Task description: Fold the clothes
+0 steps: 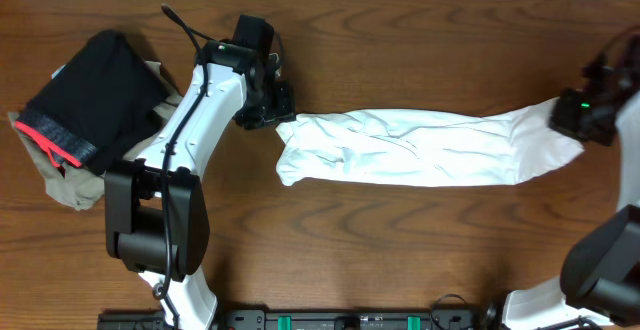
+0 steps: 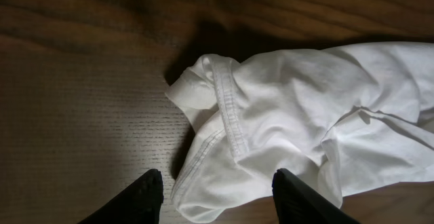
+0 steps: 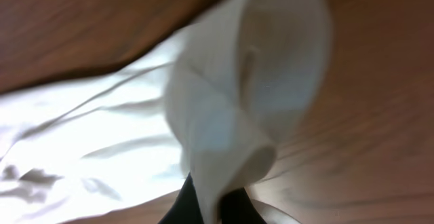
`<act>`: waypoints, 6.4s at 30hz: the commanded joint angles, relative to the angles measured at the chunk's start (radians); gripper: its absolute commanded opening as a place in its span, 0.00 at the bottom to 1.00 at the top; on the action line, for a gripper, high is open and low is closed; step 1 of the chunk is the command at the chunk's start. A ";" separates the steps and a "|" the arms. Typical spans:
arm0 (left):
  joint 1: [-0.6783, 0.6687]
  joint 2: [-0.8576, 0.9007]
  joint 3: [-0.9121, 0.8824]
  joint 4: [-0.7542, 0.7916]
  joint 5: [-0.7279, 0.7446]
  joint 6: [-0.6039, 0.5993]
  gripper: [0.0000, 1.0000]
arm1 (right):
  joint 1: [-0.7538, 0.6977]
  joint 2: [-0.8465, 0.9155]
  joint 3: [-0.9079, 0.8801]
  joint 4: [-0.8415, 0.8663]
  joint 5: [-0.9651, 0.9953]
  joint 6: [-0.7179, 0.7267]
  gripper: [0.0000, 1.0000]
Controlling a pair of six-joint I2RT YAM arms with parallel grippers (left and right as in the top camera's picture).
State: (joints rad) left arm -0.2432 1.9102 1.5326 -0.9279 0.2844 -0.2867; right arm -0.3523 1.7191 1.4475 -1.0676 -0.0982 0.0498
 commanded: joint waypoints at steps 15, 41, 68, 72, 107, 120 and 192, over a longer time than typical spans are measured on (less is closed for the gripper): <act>0.005 0.005 -0.007 -0.013 -0.009 0.013 0.55 | 0.446 0.067 -0.010 0.019 0.115 0.235 0.01; 0.005 0.005 -0.007 -0.013 -0.009 0.013 0.55 | 0.620 0.240 -0.010 0.079 0.116 0.253 0.14; 0.005 0.005 -0.013 -0.009 -0.009 0.013 0.56 | 0.613 0.237 -0.010 0.137 -0.132 -0.084 0.20; 0.005 0.005 -0.013 -0.009 -0.009 0.013 0.56 | 0.613 0.224 -0.010 0.197 -0.007 0.026 0.20; 0.068 0.147 -0.014 0.000 0.158 -0.093 0.93 | 0.653 0.247 -0.286 0.376 -0.032 0.024 0.22; 0.068 0.268 -0.024 -0.037 0.335 -0.150 0.93 | 0.653 0.247 -0.286 0.363 -0.032 0.024 0.22; -0.310 0.004 0.214 -0.135 -0.437 0.033 0.06 | 0.332 0.072 -0.121 0.088 0.019 0.047 0.38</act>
State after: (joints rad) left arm -0.5171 1.9461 1.7275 -1.0691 -0.0574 -0.2668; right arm -0.0292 1.7584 1.3212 -0.9791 -0.0639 0.0803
